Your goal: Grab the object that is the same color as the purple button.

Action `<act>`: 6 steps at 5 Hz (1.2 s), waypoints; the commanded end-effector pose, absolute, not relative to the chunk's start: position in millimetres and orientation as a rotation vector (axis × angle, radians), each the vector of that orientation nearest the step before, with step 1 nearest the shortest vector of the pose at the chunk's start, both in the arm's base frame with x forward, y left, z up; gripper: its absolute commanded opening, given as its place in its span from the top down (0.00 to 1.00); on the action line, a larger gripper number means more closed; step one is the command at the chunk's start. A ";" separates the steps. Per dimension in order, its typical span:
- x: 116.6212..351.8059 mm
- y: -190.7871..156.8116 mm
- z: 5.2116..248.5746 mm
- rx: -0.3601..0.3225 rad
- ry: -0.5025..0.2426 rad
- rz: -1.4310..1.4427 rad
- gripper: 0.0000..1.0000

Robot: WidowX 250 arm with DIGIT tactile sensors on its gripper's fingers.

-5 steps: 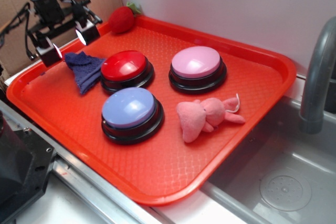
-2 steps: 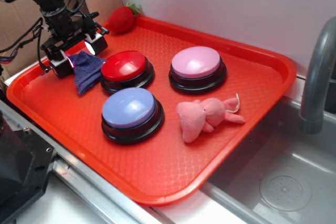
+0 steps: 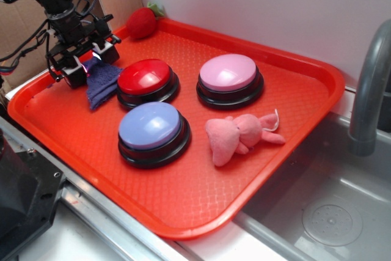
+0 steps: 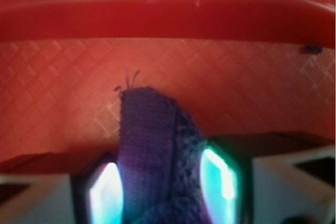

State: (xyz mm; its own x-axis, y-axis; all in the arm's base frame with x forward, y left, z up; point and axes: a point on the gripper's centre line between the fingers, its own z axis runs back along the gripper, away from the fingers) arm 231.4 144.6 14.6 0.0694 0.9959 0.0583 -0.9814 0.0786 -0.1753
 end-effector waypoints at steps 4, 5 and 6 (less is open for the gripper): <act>217.2 134.6 86.7 -0.038 -0.204 0.844 1.00; 211.4 107.1 112.3 -0.083 -0.199 0.597 1.00; 205.2 84.8 124.6 -0.060 -0.183 0.424 1.00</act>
